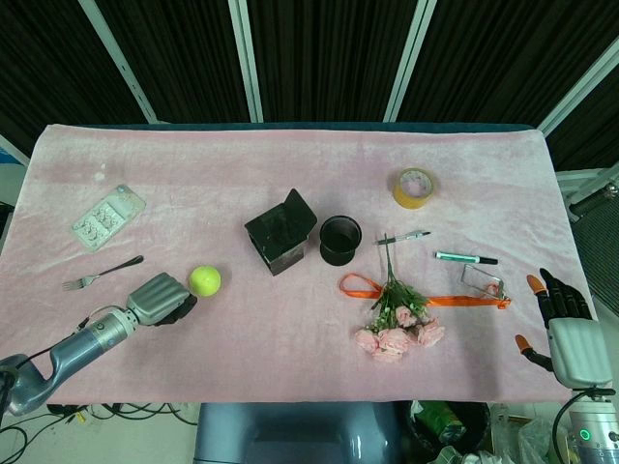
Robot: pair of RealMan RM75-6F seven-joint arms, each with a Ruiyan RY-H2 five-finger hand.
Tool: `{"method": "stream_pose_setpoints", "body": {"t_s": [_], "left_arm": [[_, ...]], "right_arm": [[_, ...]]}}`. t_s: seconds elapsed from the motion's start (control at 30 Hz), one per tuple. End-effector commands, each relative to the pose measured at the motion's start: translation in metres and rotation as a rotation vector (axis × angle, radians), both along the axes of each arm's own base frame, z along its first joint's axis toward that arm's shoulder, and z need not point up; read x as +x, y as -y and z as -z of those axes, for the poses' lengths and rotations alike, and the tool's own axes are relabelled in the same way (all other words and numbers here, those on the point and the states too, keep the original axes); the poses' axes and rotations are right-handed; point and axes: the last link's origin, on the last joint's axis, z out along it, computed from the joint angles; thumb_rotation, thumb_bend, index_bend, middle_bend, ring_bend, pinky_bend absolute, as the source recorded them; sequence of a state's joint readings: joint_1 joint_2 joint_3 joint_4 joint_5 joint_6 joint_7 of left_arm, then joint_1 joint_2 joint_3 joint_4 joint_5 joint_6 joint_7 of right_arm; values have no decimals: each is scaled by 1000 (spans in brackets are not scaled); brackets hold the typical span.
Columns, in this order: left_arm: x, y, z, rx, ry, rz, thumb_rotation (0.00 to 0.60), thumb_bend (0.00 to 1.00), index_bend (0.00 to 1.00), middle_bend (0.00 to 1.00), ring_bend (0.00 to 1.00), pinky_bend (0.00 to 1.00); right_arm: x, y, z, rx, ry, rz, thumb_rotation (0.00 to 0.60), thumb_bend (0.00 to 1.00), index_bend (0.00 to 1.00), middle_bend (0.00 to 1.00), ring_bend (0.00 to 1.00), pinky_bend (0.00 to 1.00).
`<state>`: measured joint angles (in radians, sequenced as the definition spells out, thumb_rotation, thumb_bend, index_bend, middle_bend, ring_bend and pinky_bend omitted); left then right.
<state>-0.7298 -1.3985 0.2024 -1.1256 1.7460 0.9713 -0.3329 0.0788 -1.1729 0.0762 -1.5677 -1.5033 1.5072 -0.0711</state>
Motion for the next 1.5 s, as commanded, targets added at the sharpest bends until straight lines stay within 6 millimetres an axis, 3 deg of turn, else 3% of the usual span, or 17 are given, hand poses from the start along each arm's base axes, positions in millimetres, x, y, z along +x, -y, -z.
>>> {"method": "stream_pose_setpoints", "body": {"t_s": [0.03, 0.4, 1.07, 1.5], "left_arm": [[0, 0, 0, 1, 0, -1, 600, 832, 880, 876, 747, 910], [-4, 0, -1, -22, -22, 0, 600, 832, 888, 882, 749, 910], [-7, -17, -5, -70, -60, -23, 600, 826, 892, 881, 747, 910], [-2, -28, 12, -79, -64, -7, 600, 825, 895, 881, 747, 910]], "right_arm": [[0, 0, 0, 0, 5, 8, 600, 153, 0, 0, 81, 106], [-3, -1, -2, -31, -3, 44, 600, 161, 0, 0, 81, 106], [-7, 0, -4, -70, 9, 117, 600, 180, 0, 0, 81, 106], [-7, 1, -6, -102, 24, 143, 600, 190, 0, 0, 81, 106]]}}
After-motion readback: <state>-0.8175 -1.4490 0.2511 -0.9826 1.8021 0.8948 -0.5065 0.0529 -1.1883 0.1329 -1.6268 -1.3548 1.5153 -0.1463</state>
